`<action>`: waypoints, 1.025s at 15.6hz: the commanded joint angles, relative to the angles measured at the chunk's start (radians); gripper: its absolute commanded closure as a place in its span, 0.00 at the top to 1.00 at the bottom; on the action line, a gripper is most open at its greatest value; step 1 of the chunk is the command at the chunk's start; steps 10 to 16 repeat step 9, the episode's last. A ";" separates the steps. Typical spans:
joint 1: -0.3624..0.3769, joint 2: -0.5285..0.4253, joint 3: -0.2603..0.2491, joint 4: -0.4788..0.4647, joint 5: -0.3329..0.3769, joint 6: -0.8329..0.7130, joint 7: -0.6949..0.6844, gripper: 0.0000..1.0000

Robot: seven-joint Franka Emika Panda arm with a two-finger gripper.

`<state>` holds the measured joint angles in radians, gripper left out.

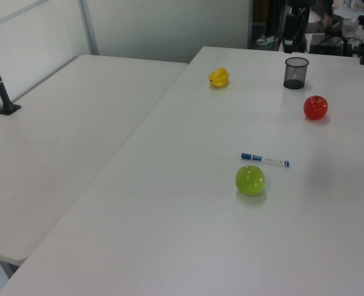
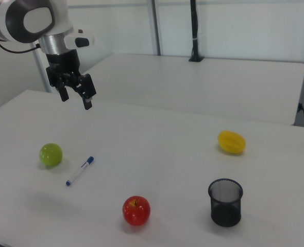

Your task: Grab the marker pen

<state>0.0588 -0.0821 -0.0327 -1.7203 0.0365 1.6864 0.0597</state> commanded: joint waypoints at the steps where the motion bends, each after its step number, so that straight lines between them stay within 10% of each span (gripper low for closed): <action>1: 0.016 0.004 -0.026 -0.004 0.017 0.056 -0.098 1.00; 16: 0.003 0.028 -0.042 0.004 0.017 0.085 -0.227 1.00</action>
